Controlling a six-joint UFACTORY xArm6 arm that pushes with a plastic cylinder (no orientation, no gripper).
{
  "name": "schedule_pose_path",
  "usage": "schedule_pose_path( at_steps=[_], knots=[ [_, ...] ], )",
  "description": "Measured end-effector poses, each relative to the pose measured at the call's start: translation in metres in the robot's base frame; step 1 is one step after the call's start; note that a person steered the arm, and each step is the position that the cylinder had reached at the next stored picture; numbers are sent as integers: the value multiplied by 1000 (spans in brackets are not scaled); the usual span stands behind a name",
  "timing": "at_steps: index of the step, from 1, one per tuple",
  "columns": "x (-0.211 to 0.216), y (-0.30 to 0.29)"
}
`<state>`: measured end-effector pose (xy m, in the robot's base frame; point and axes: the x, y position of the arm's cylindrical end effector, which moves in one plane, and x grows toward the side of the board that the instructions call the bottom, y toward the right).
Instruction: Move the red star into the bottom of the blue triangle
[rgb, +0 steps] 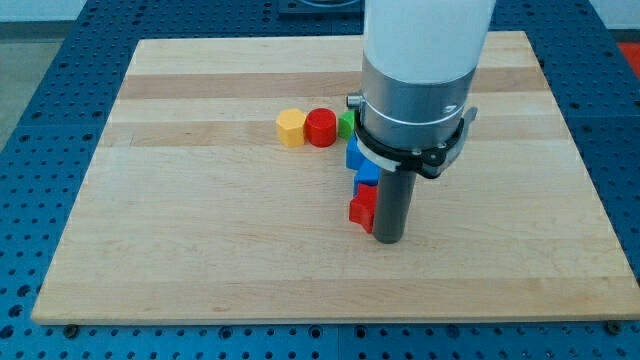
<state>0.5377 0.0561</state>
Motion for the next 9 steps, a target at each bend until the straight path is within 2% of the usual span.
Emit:
schedule_pose_path(
  at_steps=[4, 6, 8, 9],
  knots=[
    [-6, 0],
    [21, 5],
    [25, 4],
    [25, -14]
  ],
)
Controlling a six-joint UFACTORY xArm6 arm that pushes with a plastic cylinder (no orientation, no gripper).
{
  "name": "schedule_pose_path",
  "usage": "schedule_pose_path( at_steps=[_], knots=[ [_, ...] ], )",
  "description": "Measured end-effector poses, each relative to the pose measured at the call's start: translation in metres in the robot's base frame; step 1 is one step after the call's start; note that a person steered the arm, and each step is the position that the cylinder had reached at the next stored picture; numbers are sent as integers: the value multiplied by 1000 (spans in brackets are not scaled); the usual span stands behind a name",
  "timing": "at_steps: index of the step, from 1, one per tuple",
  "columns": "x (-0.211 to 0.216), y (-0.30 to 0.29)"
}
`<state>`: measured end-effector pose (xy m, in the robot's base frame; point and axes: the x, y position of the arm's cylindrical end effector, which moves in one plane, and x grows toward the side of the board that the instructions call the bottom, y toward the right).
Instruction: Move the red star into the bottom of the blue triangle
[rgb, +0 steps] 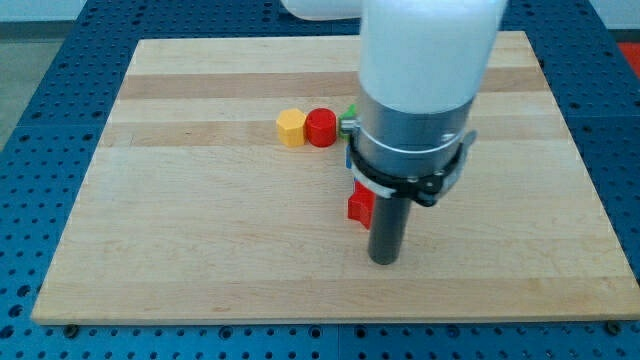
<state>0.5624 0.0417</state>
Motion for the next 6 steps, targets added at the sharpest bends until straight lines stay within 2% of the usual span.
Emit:
schedule_pose_path(
  at_steps=[2, 3, 6],
  knots=[
    [-11, -63],
    [-43, -64],
    [-54, -58]
  ],
)
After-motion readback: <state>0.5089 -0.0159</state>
